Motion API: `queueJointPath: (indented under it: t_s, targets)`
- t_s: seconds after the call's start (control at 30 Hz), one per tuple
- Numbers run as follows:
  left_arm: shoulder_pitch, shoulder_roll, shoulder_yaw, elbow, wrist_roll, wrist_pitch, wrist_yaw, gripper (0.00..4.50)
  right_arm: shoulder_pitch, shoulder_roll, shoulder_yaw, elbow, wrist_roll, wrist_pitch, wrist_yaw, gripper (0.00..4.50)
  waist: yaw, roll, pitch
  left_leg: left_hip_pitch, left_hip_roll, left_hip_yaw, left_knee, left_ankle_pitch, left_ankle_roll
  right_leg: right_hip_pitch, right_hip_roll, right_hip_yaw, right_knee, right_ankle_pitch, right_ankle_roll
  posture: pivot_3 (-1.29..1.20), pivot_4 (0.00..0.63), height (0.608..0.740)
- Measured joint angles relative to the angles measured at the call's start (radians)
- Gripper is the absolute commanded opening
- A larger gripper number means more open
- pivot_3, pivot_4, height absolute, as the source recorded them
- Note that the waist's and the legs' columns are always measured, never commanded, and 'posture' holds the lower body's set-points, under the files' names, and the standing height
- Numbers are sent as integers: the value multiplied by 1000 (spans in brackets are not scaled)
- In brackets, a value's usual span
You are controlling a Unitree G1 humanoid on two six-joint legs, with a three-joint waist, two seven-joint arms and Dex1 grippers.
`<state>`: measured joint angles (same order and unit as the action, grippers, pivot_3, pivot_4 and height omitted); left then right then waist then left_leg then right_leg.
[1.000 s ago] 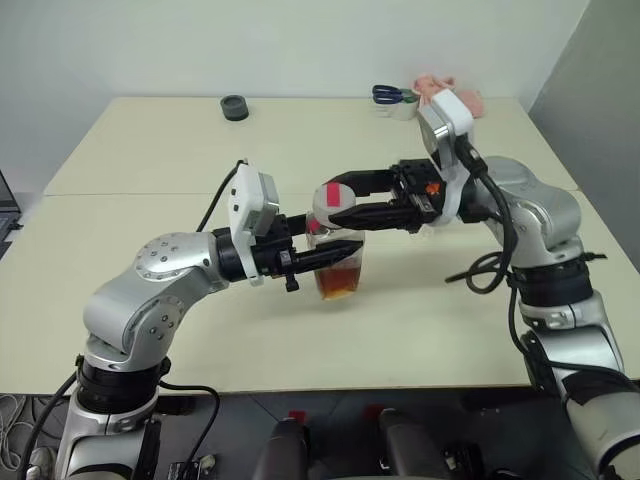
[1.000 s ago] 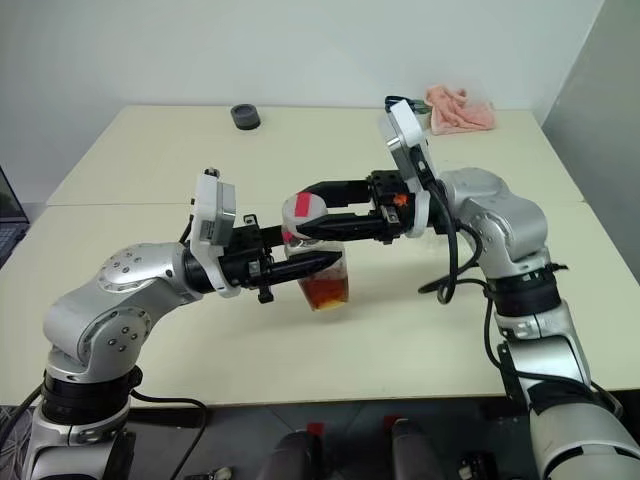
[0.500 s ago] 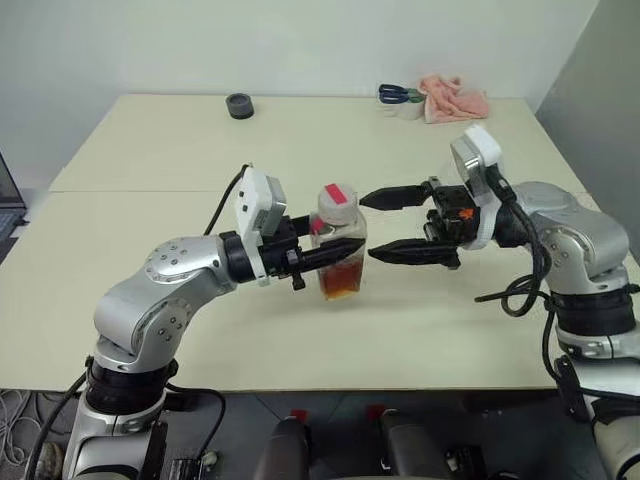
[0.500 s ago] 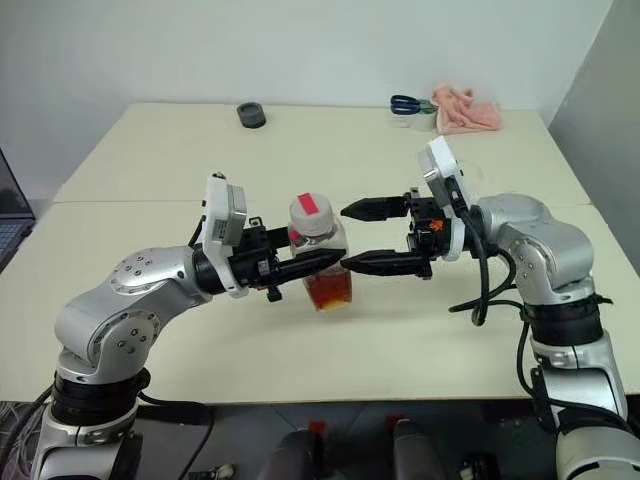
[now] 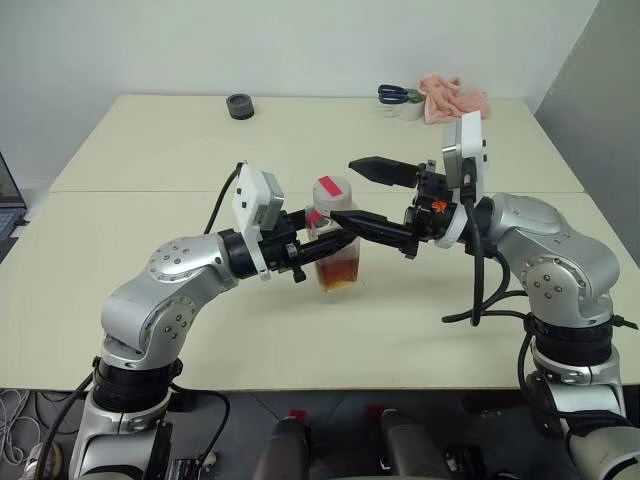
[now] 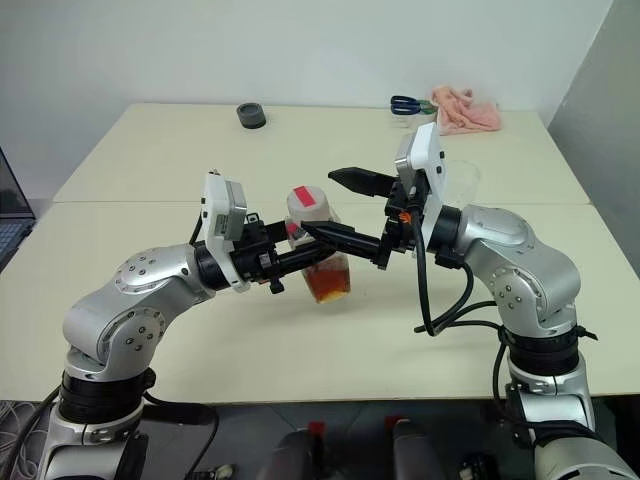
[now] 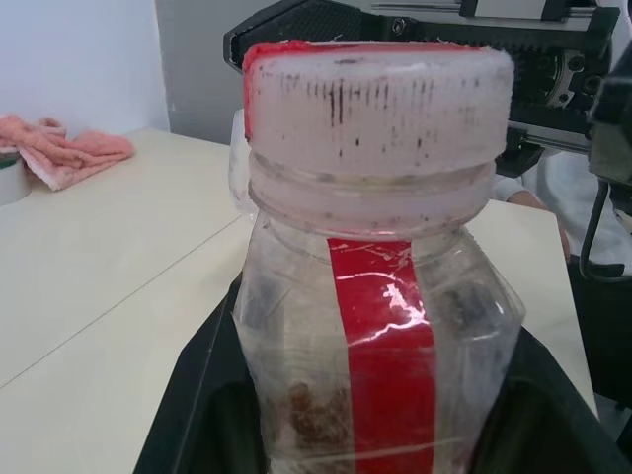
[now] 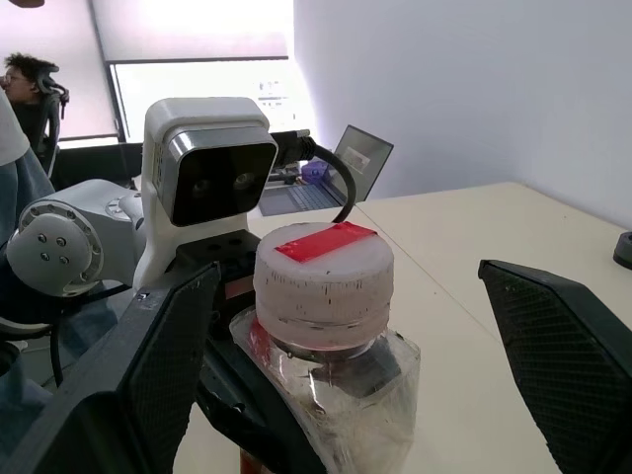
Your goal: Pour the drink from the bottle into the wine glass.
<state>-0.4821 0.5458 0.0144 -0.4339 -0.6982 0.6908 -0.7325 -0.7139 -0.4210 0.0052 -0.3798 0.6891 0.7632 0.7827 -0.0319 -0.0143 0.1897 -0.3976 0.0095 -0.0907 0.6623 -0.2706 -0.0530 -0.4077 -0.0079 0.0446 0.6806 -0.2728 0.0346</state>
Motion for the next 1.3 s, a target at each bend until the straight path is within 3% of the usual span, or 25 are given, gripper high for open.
queueJointPath:
  t_s: [0.57,1.3]
  targets:
    - [-2,0,0,0,3,0,1,1825,-14,12,32,57,-36,-59,-5,4465,0,0,0,0,0,0,0,0,0,0,0,0,0,0,0,0,150,740]
    - [-3,0,0,12,17,-1,2,1825,-14,-61,14,71,-28,-57,15,4465,0,0,0,0,0,0,0,0,0,0,0,0,0,0,0,0,150,740]
